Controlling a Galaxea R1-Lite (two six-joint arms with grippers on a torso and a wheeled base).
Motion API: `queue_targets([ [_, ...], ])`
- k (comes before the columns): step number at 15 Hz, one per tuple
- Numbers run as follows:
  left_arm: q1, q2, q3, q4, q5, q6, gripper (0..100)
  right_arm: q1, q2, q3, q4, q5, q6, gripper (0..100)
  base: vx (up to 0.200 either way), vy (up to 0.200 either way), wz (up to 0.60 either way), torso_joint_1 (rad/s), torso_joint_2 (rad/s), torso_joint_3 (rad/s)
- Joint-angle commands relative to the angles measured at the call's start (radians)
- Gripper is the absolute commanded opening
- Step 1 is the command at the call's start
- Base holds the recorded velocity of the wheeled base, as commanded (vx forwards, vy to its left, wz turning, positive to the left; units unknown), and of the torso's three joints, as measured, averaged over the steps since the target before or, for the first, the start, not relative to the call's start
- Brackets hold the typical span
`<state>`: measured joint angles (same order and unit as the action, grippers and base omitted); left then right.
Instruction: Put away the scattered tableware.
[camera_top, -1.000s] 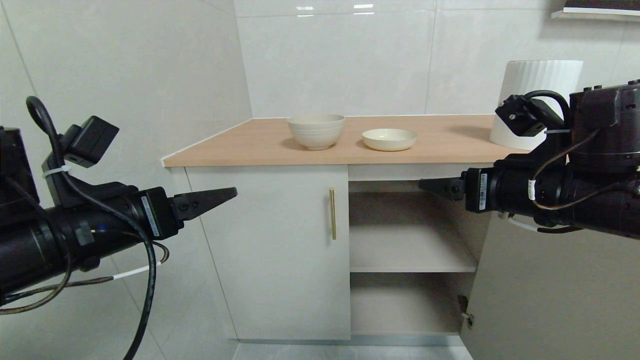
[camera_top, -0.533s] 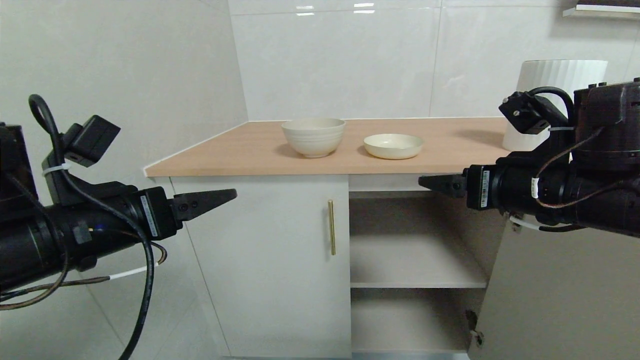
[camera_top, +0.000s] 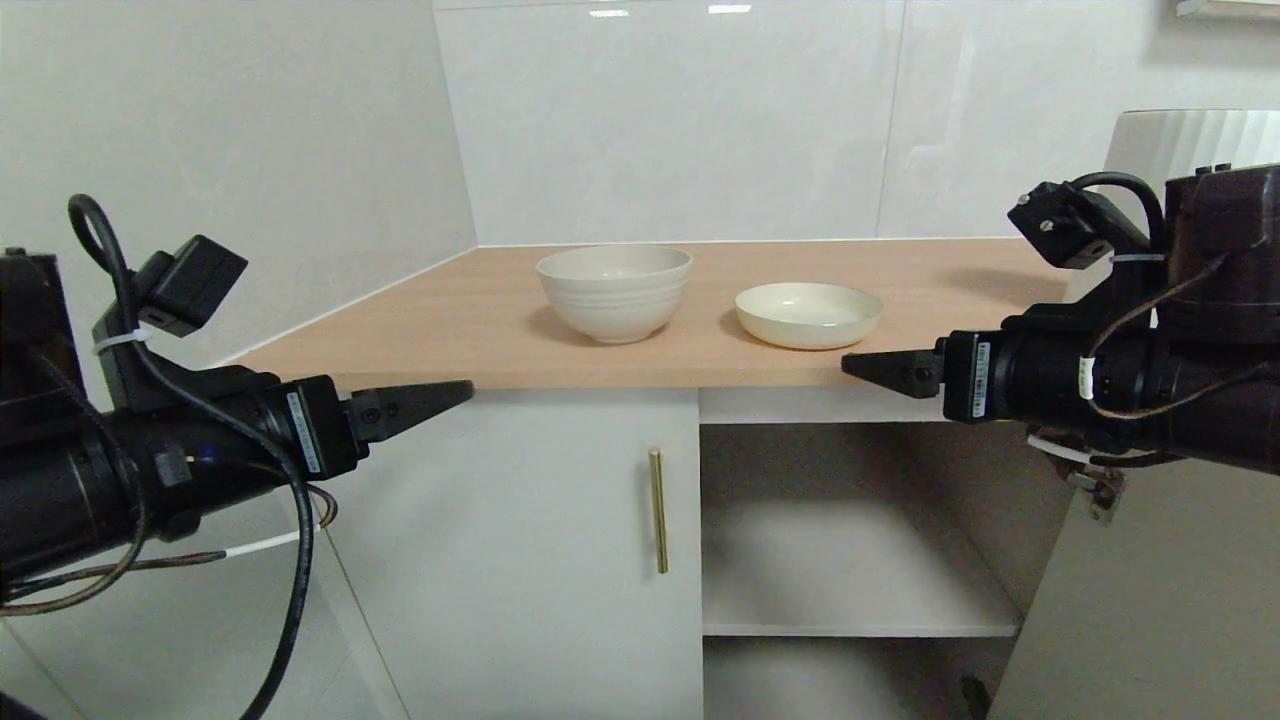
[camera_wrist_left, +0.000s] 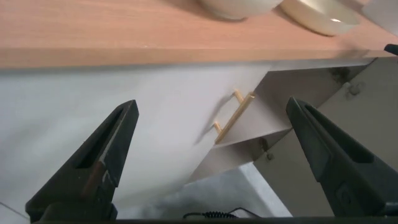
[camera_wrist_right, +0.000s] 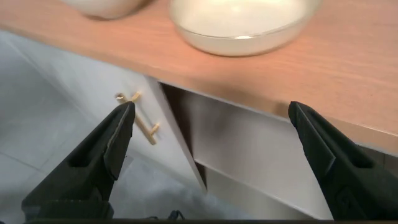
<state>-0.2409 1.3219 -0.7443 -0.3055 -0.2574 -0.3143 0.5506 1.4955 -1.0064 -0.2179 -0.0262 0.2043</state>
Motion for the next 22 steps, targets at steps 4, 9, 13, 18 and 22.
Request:
queue_targets([
  [4,0.0,-0.003,0.003,-0.004,-0.002,0.0,100,0.002,-0.028,0.014,-0.009,0.005,-0.005,100,0.0,0.0,0.0,0.0,0.0,0.0],
  [9,0.0,-0.006,0.005,-0.004,-0.002,0.0,100,0.002,-0.028,0.022,-0.011,0.003,-0.008,100,0.0,0.0,0.0,0.009,-0.04,-0.033],
  [13,0.0,-0.004,0.003,-0.004,-0.003,0.0,100,0.002,-0.026,0.023,-0.011,0.005,-0.009,100,0.0,0.0,0.0,0.106,-0.33,-0.271],
  [18,0.0,0.025,-0.003,-0.006,-0.002,0.0,100,0.0,-0.02,0.023,-0.011,0.005,-0.008,100,0.0,0.0,0.0,0.173,-0.5,-0.289],
  [22,0.0,0.053,-0.032,0.0,-0.002,-0.002,100,0.0,0.006,0.022,-0.023,0.005,-0.009,100,0.0,0.0,0.0,0.191,-0.47,-0.281],
])
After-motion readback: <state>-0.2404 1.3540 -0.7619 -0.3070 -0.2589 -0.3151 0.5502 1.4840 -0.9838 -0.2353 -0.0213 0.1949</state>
